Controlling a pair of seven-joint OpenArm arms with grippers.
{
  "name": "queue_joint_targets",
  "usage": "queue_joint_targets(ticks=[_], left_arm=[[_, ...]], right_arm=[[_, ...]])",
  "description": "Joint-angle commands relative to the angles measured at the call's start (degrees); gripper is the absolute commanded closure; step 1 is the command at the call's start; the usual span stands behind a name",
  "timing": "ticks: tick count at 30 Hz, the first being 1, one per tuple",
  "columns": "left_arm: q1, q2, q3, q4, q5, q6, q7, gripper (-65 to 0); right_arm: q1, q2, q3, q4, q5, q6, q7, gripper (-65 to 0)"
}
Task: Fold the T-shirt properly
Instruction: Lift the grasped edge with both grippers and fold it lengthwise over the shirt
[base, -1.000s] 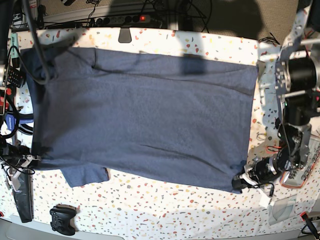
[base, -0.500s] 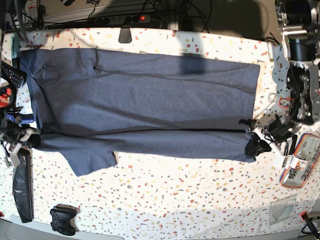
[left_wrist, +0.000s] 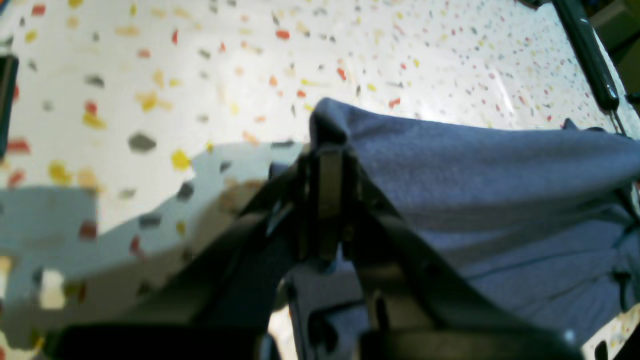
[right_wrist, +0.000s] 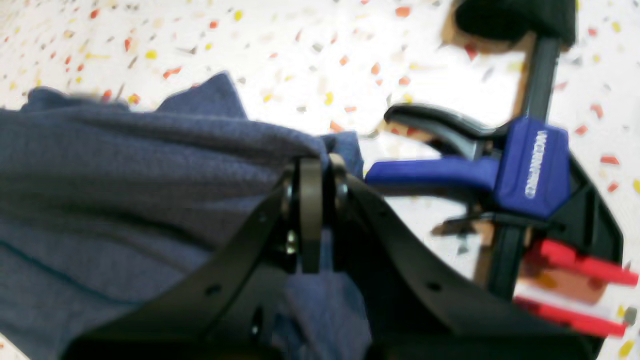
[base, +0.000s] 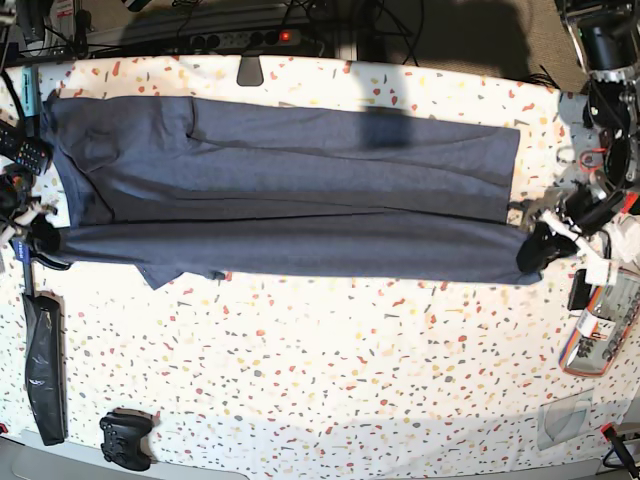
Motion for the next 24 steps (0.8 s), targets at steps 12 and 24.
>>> queue_joint_targets(ticks=[12,24], left_arm=[[4.5,-1.8,-0.4,1.8,-0.7,0.1,-0.8,0.0],[5.3,-1.8,-0.4,1.8,5.9,0.1,-0.8,-4.8]], right_arm=[[-8.5,-5.2,10.2,5.7,-3.0,0.2,0.3,0.0],[-8.5,-9.3,10.2,5.6,-3.6,0.2,-15.8,-13.1]])
